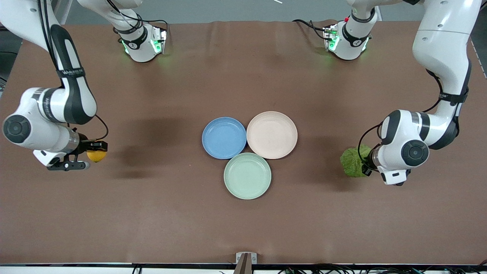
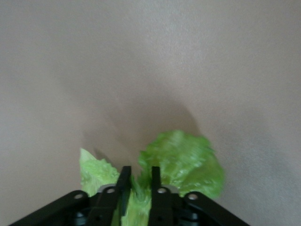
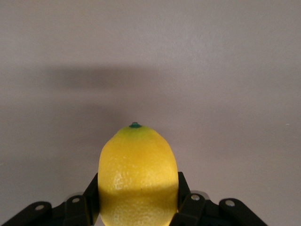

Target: Pick lemon and lettuce from plates

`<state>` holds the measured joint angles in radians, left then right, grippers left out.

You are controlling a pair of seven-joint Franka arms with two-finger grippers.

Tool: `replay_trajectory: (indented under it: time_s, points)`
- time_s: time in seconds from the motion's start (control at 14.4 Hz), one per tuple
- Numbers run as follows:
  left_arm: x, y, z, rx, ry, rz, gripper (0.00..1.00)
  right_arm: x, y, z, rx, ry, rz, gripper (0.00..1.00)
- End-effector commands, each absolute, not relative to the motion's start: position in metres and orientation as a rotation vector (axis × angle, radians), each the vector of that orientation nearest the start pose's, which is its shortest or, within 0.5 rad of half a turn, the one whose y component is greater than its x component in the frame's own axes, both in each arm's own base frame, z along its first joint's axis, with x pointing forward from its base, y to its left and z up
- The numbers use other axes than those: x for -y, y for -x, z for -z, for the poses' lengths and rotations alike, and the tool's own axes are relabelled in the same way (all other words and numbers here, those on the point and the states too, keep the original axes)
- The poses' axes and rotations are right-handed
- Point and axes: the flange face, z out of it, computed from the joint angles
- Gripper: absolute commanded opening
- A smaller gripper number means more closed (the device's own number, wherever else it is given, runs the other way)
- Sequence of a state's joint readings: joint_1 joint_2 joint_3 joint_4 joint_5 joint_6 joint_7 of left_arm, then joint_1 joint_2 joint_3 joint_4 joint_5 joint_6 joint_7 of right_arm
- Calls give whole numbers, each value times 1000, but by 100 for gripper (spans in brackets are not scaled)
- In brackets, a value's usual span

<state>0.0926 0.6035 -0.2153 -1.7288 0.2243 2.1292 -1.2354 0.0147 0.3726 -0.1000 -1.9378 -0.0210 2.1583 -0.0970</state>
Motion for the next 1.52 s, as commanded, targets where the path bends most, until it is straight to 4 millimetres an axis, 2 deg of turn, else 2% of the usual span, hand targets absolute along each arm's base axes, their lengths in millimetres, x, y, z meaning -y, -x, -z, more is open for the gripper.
replay_trajectory:
  time_s: [0.0,0.07,0.14,0.21,0.28,0.48,0.62,0.69,0.76,0.83,1.04,1.18,1.45]
  points:
    - [62,-651,-239,1419,2637,-132,100,59,-598,-239,24,3164,-253,32]
    - [62,-653,-254,1419,2643,-101,100,63,-598,-230,16,3165,-241,32]
    - [59,-657,-280,1415,2667,-47,100,66,-595,-223,5,3163,-248,32]
    - [51,-668,-309,1376,2715,21,100,67,-592,-220,2,3162,-253,32]
    - [36,-674,-329,1269,2782,42,100,68,-588,-213,-5,3160,-250,32]
    - [23,-665,-410,934,2901,135,100,66,-584,-189,-33,3150,-207,33]
    - [-1,-651,-463,742,2941,193,100,66,-584,-185,-33,3151,-202,34]
    - [-3,-646,-484,642,2957,233,100,65,-583,-184,-31,3149,-212,48]
    - [-4,-638,-506,552,2962,251,100,65,-584,-188,-36,3149,-214,85]
    - [-4,-628,-522,474,2959,226,100,63,-584,-196,-32,3147,-221,100]
    - [-3,-604,-564,328,2964,215,100,53,-587,-268,-18,3132,-250,100]
    - [3,-586,-584,346,3030,160,100,38,-584,-333,0,3124,-261,100]
    - [8,-563,-609,221,3039,109,100,22,-567,-453,13,3119,-234,100]
